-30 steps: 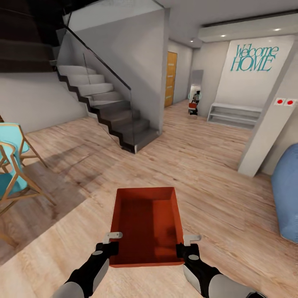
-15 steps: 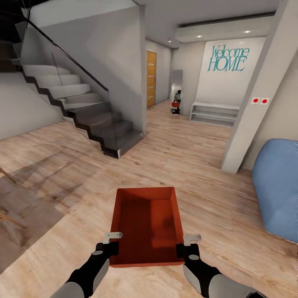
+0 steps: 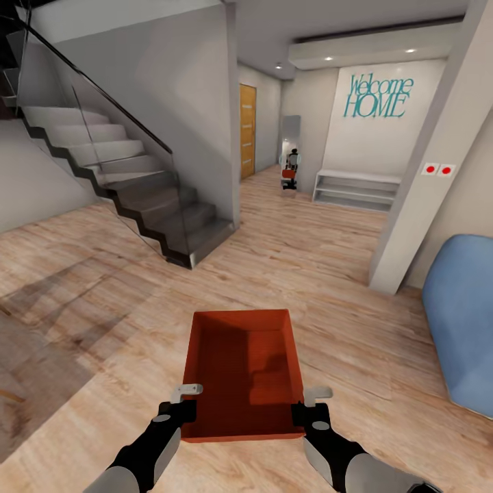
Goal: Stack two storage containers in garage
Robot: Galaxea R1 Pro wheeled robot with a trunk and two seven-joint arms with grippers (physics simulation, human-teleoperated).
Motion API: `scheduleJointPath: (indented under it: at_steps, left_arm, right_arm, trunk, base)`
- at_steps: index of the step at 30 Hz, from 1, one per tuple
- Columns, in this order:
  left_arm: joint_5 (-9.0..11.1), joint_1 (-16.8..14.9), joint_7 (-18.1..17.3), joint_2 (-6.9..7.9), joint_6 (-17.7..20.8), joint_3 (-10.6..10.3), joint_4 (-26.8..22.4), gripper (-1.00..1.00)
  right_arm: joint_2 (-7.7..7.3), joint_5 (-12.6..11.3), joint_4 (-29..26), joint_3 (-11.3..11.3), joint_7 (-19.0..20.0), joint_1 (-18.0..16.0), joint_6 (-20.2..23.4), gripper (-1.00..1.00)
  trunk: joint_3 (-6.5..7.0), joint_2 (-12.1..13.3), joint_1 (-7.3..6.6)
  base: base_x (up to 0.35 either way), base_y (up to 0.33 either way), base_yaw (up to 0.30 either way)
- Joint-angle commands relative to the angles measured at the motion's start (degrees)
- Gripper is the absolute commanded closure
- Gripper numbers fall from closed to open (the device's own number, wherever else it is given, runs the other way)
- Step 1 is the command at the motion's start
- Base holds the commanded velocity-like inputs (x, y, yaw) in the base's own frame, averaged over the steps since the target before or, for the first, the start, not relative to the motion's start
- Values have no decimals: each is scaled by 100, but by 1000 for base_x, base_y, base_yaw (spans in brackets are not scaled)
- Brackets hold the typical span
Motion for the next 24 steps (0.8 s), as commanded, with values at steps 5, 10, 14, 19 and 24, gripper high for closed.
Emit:
scheduleJointPath:
  at_steps: [5,10,14,19,24]
  left_arm:
    - [-61,-5,73,7,42,56,-18,100]
    - [-61,-5,73,7,42,51,-18,100]
    - [-61,-5,73,7,42,52,-18,100]
    - [-61,-5,73,7,42,51,-18,100]
    - [-61,-5,73,7,42,51,-18,100]
  right_arm:
    - [-150,-48,131,79,-416,-4,-46,100]
    - [-144,-51,131,80,-424,-4,-43,100]
    - [-120,-77,131,74,-450,-4,-35,100]
    - [-115,-84,131,72,-442,-4,-32,100]
    - [-122,-85,131,72,-437,-4,-31,100]
  trunk:
    - [-5,-4,4]
    - [-5,-4,4]
    - [-5,-4,4]
    - [-5,-4,4]
    - [-5,-4,4]
  base:
    - [322,0,0]
    - [322,0,0]
    - [322,0,-28]
    - [322,0,-214]
    - [322,0,-249]
